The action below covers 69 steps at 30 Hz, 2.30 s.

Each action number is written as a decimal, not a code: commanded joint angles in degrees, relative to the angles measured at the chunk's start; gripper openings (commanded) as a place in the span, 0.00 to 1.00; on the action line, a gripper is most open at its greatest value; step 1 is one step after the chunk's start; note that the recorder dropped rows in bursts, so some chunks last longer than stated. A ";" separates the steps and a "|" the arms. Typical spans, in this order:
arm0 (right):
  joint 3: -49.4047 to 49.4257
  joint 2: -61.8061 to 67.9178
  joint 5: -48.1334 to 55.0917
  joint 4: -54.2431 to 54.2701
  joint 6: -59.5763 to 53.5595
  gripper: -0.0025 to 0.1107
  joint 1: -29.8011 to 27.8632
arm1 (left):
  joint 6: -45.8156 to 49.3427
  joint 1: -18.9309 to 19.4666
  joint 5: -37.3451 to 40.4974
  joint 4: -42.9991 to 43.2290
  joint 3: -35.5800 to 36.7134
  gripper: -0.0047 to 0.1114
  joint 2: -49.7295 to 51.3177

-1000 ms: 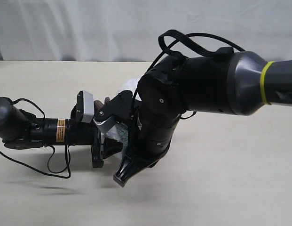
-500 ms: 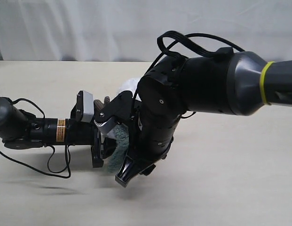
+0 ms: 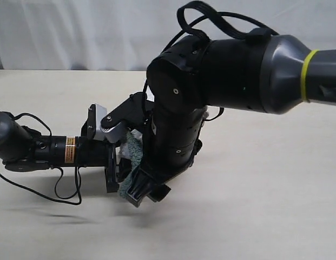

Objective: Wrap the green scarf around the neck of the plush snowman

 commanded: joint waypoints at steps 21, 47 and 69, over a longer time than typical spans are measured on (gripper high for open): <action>-0.34 6.95 -5.78 -26.40 -9.40 0.62 10.96 | -0.50 -0.20 -1.36 -0.81 -0.25 0.04 -0.19; -0.34 5.36 -3.99 -29.49 -9.50 0.06 13.23 | -0.39 -0.20 -1.36 -1.07 -0.25 0.04 -0.19; -0.34 -0.35 -16.46 -29.07 -7.42 0.06 12.99 | -0.39 -0.20 -1.36 -0.95 -0.25 0.04 -0.19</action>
